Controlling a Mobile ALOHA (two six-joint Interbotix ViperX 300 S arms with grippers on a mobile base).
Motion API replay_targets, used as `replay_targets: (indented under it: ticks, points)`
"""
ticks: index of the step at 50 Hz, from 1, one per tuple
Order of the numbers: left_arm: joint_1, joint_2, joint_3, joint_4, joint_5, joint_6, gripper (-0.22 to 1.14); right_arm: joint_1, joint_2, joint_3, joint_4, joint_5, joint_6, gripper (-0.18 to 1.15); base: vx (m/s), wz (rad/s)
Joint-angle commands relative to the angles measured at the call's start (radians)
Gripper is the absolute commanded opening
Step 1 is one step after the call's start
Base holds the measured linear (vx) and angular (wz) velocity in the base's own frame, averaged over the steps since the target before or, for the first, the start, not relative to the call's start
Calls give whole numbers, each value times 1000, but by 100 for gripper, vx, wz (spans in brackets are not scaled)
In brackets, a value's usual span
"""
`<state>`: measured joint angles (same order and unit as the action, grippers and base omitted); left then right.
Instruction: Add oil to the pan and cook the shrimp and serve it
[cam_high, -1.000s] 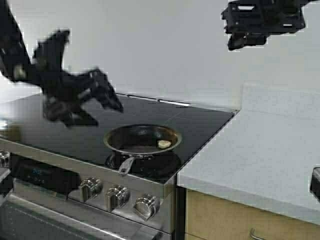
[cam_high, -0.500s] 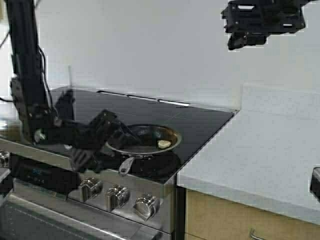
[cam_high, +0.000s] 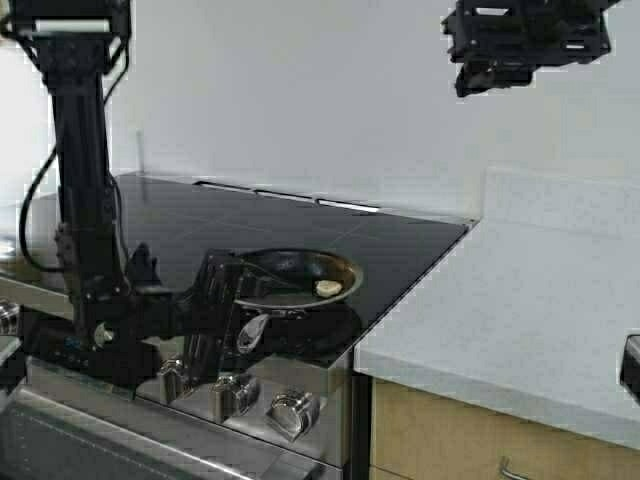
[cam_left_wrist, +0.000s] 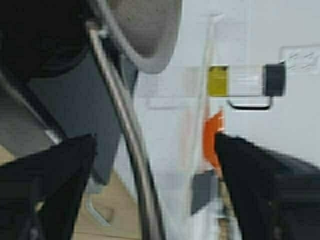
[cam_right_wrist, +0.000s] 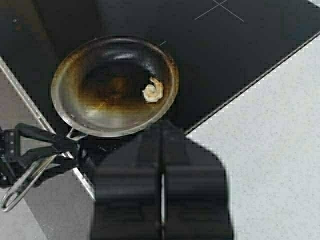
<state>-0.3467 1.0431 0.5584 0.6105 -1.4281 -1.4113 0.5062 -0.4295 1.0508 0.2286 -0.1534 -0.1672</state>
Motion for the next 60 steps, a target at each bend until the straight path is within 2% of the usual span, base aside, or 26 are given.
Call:
replay_targets:
  ticks: [1,17,23,27,30,34,37,39,46,54,60]
  points:
    - [-2,12,-38,15,-52,-49,101,2,-11,-21,0,-3,-2,6,0,0]
    - [-2,23,-66,58,-72,-97,100,2,-11,-23,0,-3,-3,6,0,0]
    - [-2,23,-71,61,-72,-127,90,2,-11,-23,0,-3,-2,6,0,0]
    - [-2,25,-72,61,-72,-179,70,2,-11,-23,0,-3,-2,6,0,0]
    - [-2,25,-74,61,-72,-213,47,2,-11,-23,0,-3,-2,6,0,0]
    - [-2,23,-74,58,-74,-232,6,2,-11,-25,0,-3,-3,6,0,0]
    - [-2,18,-74,58,-74,-230,-13,2,-11,-25,-2,-3,-3,6,0,0]
    - [-2,15,-72,58,-74,-229,-13,2,-9,-25,-2,-3,-3,6,0,0]
    - [-2,-2,-64,55,-84,-227,8,2,-11,-25,0,-3,-3,6,0,0]
    - [-2,-21,-55,54,-101,-227,2,2,-9,-28,0,-3,-3,6,0,0]
    - [-2,-46,-35,41,-110,-224,3,2,-11,-28,0,-3,-3,6,0,0]
